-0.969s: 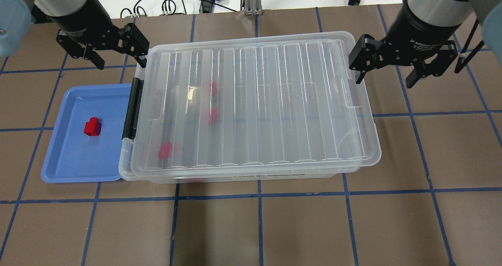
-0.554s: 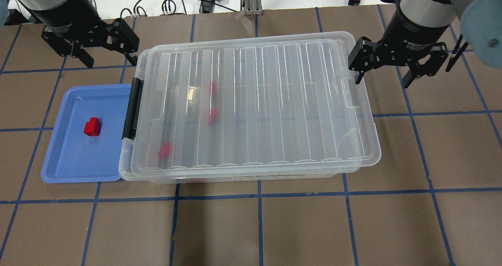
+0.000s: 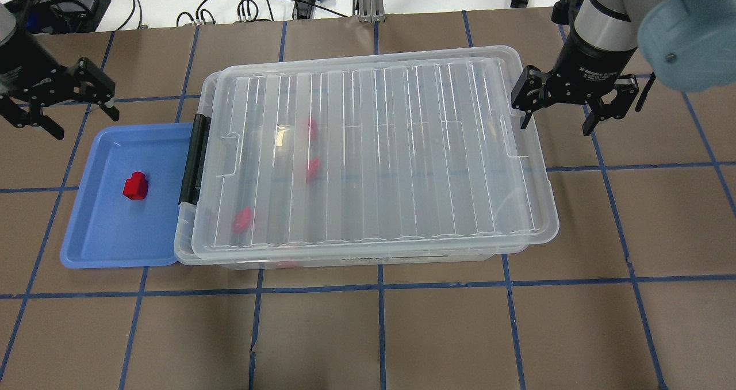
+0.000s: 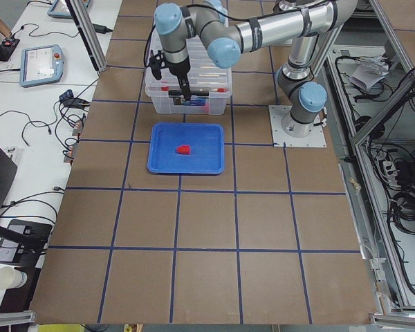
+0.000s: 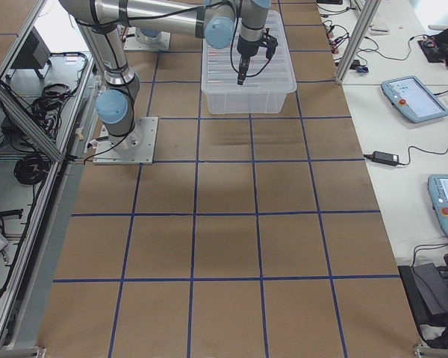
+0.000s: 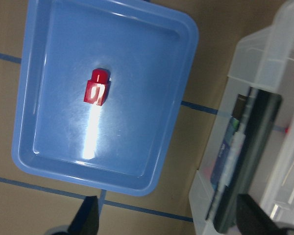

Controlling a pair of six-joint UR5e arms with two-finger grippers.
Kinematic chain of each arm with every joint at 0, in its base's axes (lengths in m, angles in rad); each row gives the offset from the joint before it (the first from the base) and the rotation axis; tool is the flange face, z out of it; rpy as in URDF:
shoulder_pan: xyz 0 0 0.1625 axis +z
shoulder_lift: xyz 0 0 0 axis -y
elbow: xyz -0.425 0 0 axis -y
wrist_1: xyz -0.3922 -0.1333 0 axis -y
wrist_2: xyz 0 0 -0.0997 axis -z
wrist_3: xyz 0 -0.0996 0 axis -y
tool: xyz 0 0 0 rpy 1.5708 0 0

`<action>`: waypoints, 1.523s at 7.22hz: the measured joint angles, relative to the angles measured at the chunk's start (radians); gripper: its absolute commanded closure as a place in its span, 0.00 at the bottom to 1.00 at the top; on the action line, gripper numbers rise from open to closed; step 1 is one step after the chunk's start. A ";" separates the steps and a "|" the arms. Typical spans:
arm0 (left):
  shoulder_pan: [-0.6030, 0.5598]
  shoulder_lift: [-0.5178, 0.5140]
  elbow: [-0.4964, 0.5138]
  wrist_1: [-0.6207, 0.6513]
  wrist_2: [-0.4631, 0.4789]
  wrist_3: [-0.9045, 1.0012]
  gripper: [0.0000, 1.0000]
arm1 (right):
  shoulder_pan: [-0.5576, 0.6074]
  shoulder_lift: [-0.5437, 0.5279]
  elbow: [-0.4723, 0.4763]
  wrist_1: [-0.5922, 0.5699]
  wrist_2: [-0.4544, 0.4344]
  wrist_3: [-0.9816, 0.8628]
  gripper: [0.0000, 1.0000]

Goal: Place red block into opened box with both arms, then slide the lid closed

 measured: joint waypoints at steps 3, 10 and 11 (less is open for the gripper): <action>0.102 -0.172 -0.072 0.231 -0.004 0.178 0.00 | -0.013 0.029 0.062 -0.095 0.004 -0.017 0.00; 0.065 -0.258 -0.249 0.543 0.011 0.468 0.00 | -0.062 0.083 0.076 -0.144 -0.002 -0.045 0.00; 0.064 -0.259 -0.274 0.561 0.023 0.468 0.00 | -0.071 0.083 0.076 -0.146 -0.002 -0.063 0.00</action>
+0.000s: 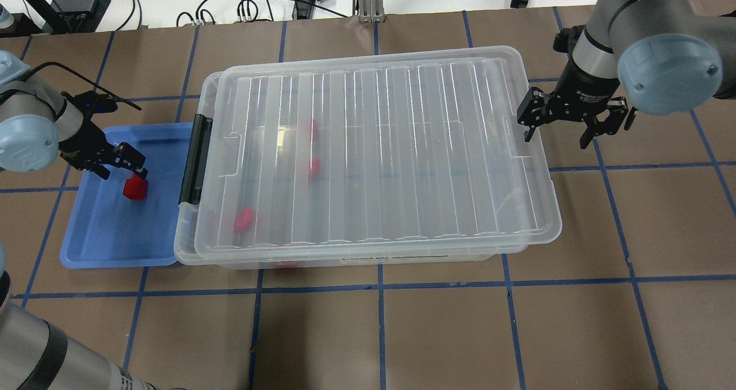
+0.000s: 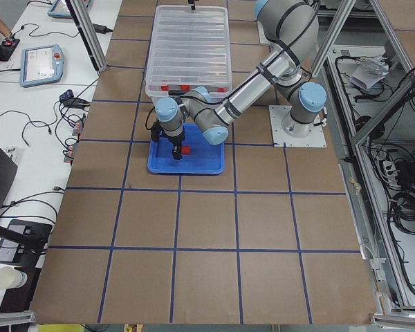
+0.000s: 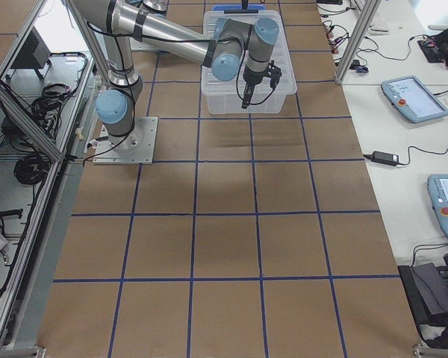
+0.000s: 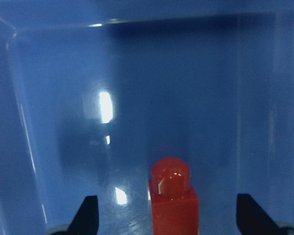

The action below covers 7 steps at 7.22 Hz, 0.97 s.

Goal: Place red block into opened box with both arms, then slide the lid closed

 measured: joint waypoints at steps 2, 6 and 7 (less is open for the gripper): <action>-0.002 -0.003 -0.032 0.046 0.045 -0.005 0.24 | -0.039 -0.002 -0.005 -0.002 -0.003 -0.080 0.00; -0.006 -0.002 -0.039 0.050 0.052 -0.015 0.87 | -0.107 -0.002 -0.013 -0.011 -0.048 -0.192 0.00; -0.011 0.006 -0.037 0.048 0.051 -0.017 0.87 | -0.122 -0.002 -0.013 -0.015 -0.055 -0.220 0.00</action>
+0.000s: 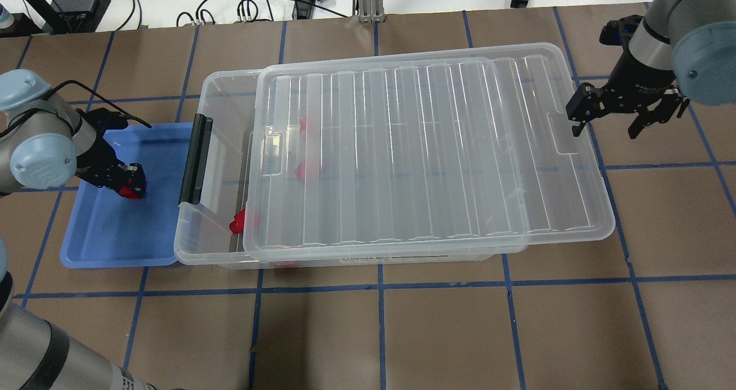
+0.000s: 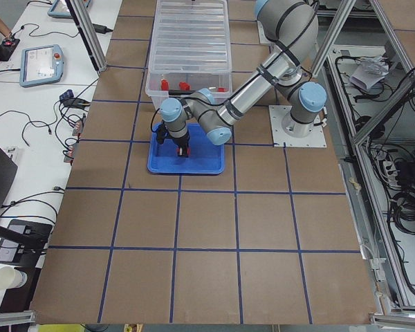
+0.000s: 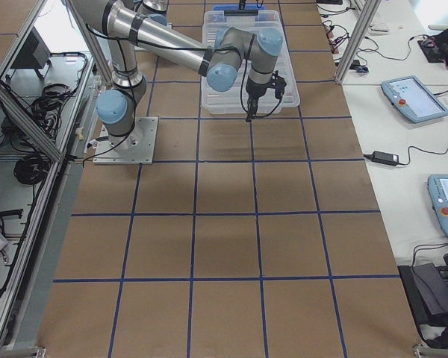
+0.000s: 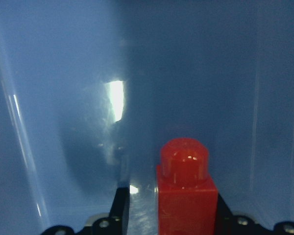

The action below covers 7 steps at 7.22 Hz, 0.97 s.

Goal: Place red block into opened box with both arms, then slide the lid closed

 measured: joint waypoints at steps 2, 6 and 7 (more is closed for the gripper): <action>-0.015 0.042 0.037 -0.035 0.001 -0.010 0.87 | -0.044 0.001 -0.002 -0.005 -0.003 -0.060 0.00; -0.127 0.180 0.320 -0.485 -0.067 -0.130 0.87 | -0.082 0.002 -0.003 -0.039 -0.017 -0.109 0.00; -0.195 0.206 0.340 -0.530 -0.097 -0.232 0.87 | -0.082 0.002 -0.001 -0.048 -0.019 -0.110 0.00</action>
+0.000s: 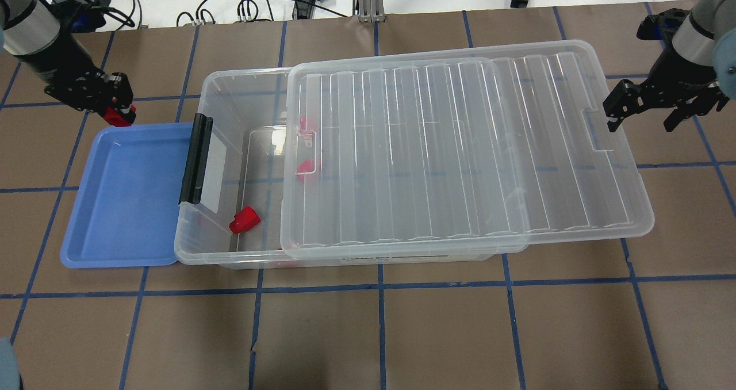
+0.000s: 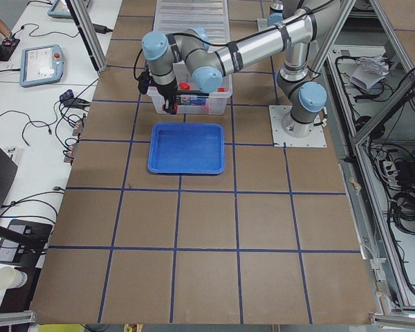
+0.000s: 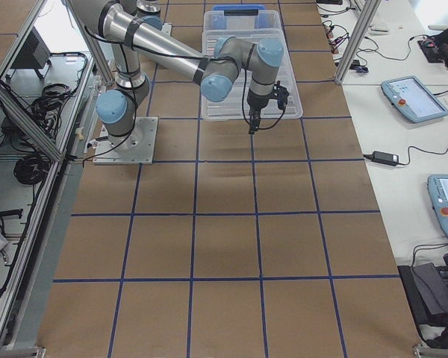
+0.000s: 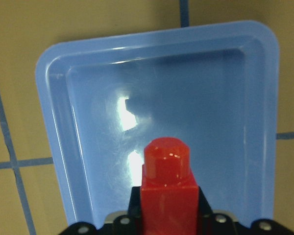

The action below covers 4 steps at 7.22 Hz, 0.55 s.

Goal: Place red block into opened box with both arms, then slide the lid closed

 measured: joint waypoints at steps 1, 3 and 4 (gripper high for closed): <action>-0.088 0.024 0.003 -0.019 -0.011 -0.134 0.87 | 0.000 0.000 0.001 -0.005 -0.001 0.000 0.00; -0.252 0.047 -0.042 -0.001 -0.011 -0.359 0.87 | 0.000 0.000 0.004 -0.019 -0.015 -0.005 0.00; -0.305 0.046 -0.087 0.043 -0.010 -0.438 0.87 | 0.000 0.000 0.005 -0.024 -0.024 -0.007 0.00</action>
